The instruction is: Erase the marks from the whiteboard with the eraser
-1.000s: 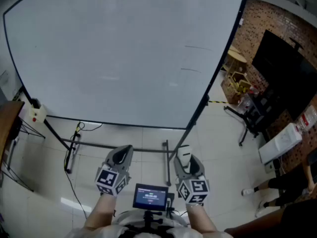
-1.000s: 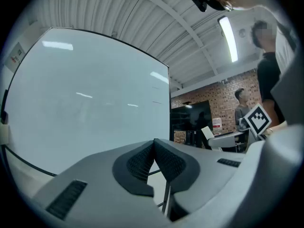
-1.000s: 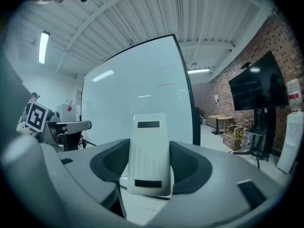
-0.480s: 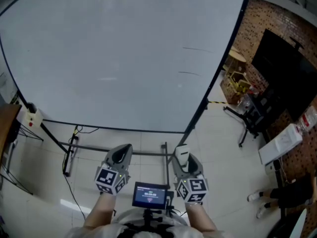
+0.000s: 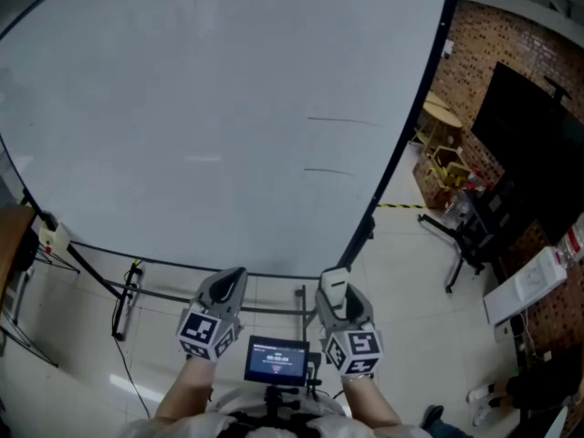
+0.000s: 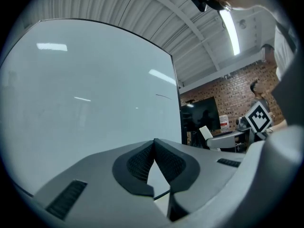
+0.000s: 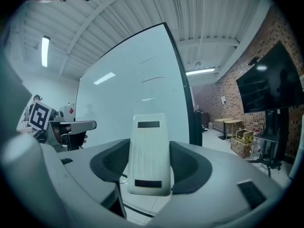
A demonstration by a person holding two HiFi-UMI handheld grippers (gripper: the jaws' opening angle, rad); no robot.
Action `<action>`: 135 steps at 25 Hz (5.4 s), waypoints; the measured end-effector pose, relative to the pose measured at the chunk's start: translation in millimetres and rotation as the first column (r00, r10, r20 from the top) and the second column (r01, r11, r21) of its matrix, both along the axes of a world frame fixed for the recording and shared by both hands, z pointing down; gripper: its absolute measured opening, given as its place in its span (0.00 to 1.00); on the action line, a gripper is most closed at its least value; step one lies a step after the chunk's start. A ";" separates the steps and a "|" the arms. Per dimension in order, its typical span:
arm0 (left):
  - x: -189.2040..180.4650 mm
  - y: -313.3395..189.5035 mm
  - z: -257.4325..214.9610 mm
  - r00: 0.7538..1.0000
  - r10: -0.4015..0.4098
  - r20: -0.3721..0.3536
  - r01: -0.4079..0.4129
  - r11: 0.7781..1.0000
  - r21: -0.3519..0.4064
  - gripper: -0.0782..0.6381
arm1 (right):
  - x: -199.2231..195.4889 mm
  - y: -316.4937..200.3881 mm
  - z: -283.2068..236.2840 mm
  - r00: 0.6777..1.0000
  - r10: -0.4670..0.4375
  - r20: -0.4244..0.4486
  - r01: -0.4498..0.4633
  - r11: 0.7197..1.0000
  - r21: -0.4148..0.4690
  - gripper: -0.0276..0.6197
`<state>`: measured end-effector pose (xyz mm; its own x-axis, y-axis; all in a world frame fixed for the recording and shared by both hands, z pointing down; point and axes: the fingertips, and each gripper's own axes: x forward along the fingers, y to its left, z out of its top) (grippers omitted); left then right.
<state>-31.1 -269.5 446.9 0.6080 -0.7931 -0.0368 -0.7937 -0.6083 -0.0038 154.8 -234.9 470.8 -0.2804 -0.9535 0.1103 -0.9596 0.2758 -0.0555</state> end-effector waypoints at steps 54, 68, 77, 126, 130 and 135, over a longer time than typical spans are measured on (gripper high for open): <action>-62.9 -84.8 -19.9 0.999 -0.034 -0.031 0.035 0.999 0.032 0.12 | -96.5 -131.6 -194.0 0.954 0.074 -0.290 0.056 0.907 0.417 0.45; -39.7 -82.3 -17.3 1.000 0.004 -0.028 -0.003 1.000 0.028 0.12 | 40.1 -122.9 -188.1 0.951 0.286 -0.113 -0.235 0.913 0.332 0.44; -46.5 -75.1 -14.8 0.999 -0.018 -0.034 0.019 1.000 0.024 0.12 | -69.6 -119.5 -200.1 0.973 0.086 -0.215 0.001 0.927 0.375 0.44; -22.7 -66.0 -11.6 0.999 0.045 -0.018 -0.044 0.999 0.024 0.12 | 13.1 -69.2 -58.9 0.988 0.123 -0.088 -0.113 0.987 0.114 0.45; -28.0 -64.1 -8.4 0.999 0.041 -0.010 -0.041 0.999 0.015 0.12 | -2.4 -65.7 -32.0 0.991 0.096 -0.091 -0.091 0.994 0.059 0.45; -36.2 -56.7 -4.2 0.998 0.058 -0.011 -0.058 0.998 0.007 0.12 | -21.0 -57.3 -20.0 0.992 0.092 -0.080 -0.090 0.995 0.031 0.45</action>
<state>-67.3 -326.2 442.7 0.6526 -0.7561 -0.0493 -0.7569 -0.6535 0.0009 133.8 -292.3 450.8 -0.1832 -0.9777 0.1025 -0.9819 0.1872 0.0305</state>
